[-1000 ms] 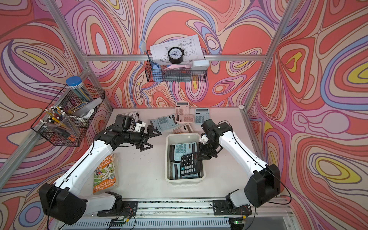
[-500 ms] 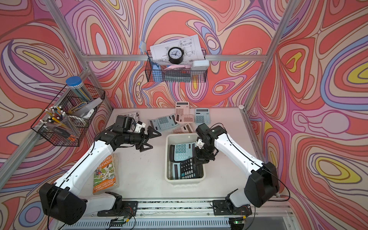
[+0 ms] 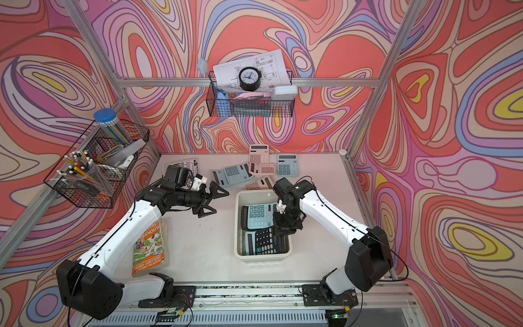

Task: Put the calculator in the storage box
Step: Place the calculator in the storage box.

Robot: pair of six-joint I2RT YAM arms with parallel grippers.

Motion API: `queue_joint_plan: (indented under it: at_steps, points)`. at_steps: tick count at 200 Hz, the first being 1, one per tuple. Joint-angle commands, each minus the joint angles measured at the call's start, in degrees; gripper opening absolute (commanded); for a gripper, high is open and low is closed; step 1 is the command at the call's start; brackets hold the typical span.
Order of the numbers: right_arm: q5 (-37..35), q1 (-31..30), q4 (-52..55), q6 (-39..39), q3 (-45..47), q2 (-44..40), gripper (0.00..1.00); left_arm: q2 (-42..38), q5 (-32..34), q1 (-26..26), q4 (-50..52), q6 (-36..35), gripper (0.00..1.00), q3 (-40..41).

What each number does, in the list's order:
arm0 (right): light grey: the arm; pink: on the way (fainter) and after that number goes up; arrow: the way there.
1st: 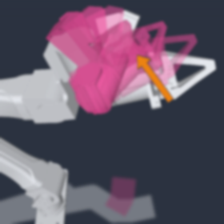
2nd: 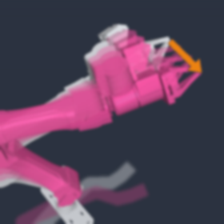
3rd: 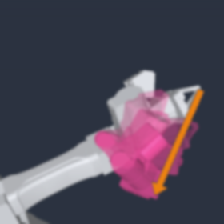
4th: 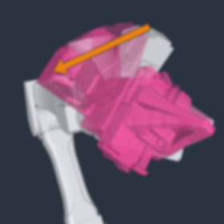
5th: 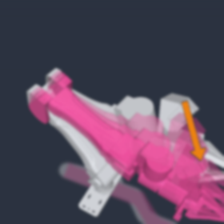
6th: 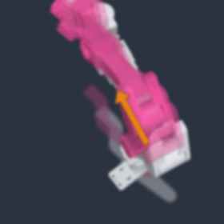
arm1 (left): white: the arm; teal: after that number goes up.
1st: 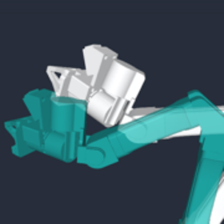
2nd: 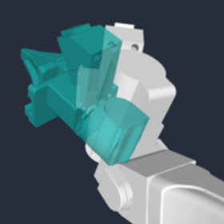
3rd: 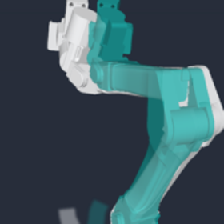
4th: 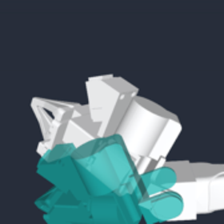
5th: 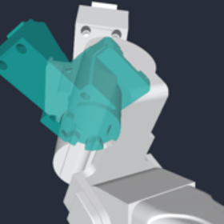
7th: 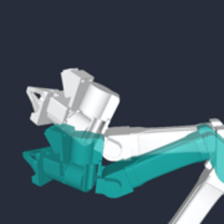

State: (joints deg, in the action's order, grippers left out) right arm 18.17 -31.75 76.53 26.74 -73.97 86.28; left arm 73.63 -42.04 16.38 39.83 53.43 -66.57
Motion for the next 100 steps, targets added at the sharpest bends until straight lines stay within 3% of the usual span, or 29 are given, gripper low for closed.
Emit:
queue_joint_plan:
  at_steps: [1, 68, 100]
  points:
    - [-1.63, -0.42, 1.92, -0.35, -3.44, 0.91, 0.31, 0.38, 0.75, -0.16, 2.31, -2.09, 0.98, -0.28]
    - [-4.59, -0.42, 4.96, 0.86, -13.06, 2.93, 0.43, 1.68, 3.03, -0.14, 7.08, -5.90, 0.98, -1.80]
    - [-6.22, -0.38, 2.48, 2.83, -12.45, 2.44, 0.56, 2.11, 4.58, -0.13, 8.49, -7.19, 0.98, -2.24]
